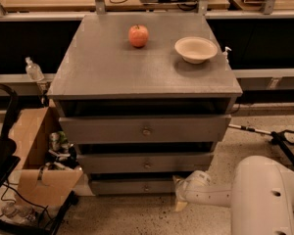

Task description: Open bottom drawer

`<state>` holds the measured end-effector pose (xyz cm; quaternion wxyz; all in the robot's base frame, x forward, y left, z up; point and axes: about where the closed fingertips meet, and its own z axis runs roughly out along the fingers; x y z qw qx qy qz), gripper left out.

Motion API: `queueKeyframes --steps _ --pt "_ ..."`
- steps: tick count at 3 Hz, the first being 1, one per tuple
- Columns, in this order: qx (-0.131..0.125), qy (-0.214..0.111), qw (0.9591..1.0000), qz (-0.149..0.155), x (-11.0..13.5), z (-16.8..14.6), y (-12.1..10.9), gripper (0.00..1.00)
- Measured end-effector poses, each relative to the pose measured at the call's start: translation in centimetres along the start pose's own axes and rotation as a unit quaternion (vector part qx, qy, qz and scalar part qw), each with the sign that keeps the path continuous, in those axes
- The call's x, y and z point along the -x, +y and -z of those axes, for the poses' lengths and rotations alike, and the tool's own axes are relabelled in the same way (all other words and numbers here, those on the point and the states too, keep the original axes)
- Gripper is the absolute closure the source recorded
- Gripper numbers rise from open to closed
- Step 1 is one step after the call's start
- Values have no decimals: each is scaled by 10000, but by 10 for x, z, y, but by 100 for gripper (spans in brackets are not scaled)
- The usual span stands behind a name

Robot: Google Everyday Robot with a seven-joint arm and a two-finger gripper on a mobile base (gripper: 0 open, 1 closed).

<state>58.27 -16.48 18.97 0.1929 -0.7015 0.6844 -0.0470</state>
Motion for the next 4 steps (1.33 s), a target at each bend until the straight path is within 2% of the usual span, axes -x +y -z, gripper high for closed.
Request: queueKeyframes --steps 2,3,4 --pt "159 120 9998 93 0 -6 -4 63" --pt "159 120 9998 92 1 -3 -6 94" --pt "159 120 9998 92 1 -2 -6 100"
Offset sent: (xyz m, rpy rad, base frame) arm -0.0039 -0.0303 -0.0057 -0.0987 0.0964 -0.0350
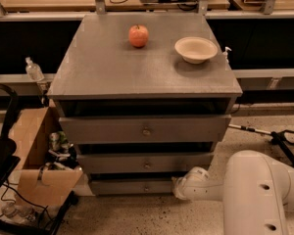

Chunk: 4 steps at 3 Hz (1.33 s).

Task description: Open bottom drawer

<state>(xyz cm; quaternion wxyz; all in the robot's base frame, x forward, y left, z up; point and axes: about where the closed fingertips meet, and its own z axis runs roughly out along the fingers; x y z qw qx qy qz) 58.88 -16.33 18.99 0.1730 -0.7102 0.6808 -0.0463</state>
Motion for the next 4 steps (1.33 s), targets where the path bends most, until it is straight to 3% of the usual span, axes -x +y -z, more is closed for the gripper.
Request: queueKeyframes --steps 1,4 --pt "0 0 10000 0 0 2 -1 98" --pt "-68 -52 10000 3 1 2 -4 29"
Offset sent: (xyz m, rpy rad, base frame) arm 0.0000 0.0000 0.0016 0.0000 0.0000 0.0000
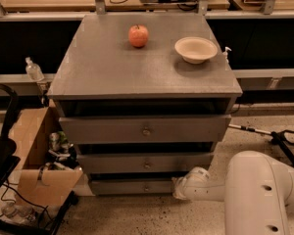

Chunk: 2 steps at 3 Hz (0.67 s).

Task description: Open bottom drawer

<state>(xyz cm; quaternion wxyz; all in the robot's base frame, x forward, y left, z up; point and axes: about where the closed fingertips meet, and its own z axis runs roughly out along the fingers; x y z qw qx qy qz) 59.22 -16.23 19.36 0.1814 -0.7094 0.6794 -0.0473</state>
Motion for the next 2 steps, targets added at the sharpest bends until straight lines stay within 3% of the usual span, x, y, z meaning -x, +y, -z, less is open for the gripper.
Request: queueKeyframes --steps 1,2 --pt "10 -4 10000 1 1 -1 1 6" --pt "16 -6 10000 2 1 -1 2 0"
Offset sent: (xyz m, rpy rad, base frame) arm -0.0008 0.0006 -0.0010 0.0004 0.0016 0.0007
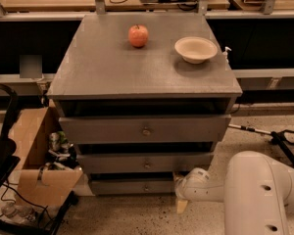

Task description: Open bottom drawer

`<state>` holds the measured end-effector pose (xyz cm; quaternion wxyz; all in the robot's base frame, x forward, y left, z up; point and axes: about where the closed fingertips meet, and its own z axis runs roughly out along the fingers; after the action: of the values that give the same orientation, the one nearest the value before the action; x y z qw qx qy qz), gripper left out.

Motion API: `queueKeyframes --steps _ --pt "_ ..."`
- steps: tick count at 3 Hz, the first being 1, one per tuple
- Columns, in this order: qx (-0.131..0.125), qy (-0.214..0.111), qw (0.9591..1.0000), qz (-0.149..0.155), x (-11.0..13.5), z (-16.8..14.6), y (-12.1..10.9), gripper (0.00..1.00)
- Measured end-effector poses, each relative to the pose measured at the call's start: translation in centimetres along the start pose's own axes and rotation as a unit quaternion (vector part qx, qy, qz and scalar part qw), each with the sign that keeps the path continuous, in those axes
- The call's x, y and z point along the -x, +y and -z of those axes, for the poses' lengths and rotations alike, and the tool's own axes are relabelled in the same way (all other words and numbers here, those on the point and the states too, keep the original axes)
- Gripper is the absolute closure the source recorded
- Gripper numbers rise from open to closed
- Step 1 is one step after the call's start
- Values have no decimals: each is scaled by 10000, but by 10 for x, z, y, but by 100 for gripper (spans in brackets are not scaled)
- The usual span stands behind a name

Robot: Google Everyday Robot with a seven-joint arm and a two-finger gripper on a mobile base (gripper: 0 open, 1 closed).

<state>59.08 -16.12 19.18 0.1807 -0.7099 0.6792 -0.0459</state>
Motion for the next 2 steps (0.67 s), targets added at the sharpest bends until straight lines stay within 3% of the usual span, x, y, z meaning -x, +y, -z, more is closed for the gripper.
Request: queueKeyframes --steps 2 --pt "167 105 9998 69 13 -25 -2 4"
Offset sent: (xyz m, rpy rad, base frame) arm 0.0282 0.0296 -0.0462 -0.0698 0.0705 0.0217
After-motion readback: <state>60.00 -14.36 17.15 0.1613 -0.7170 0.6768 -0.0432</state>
